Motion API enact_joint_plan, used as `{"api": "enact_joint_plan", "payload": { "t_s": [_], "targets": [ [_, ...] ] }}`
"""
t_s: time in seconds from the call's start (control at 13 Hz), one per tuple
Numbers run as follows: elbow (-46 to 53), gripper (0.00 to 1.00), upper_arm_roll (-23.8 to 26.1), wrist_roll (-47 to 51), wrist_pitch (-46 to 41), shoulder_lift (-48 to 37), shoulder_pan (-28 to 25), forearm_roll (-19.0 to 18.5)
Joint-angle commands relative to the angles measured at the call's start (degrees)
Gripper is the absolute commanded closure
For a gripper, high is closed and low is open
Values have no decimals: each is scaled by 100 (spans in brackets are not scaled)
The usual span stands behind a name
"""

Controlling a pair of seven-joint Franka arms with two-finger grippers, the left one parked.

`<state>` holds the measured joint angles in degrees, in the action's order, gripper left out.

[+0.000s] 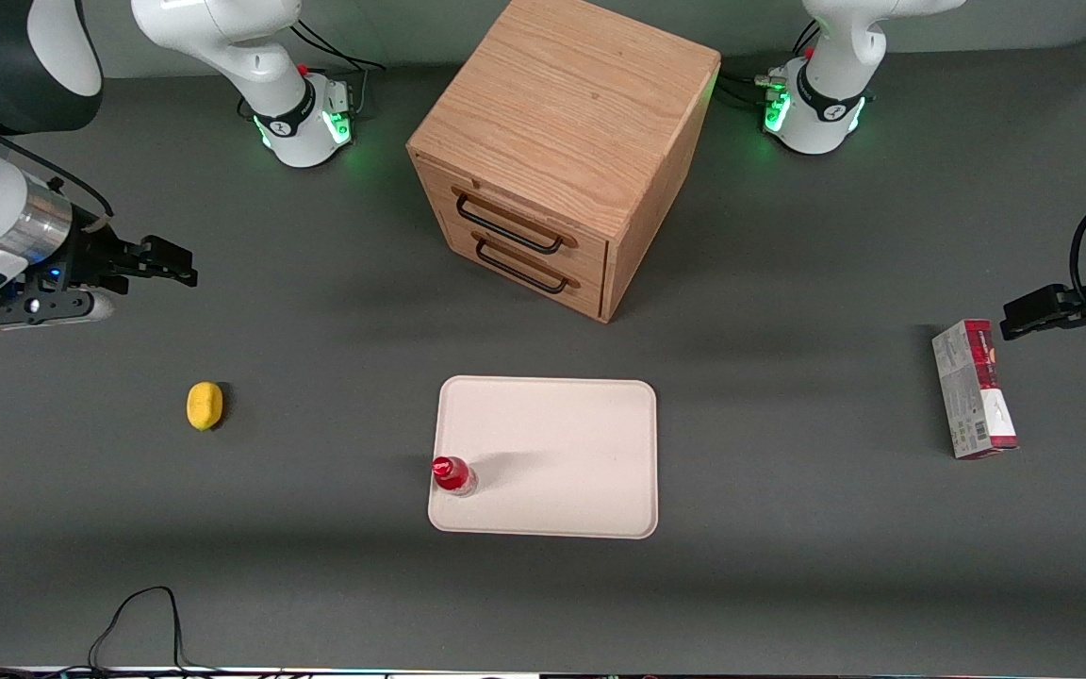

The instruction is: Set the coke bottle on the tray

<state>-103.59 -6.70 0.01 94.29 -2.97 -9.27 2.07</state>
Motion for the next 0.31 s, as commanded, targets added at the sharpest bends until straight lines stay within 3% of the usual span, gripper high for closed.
{"api": "enact_joint_plan", "payload": {
  "t_s": [0.0, 0.23],
  "targets": [
    [427, 0, 134, -151, -481, 77, 154, 135],
    [471, 0, 134, -142, -623, 60, 153, 109]
  ]
}}
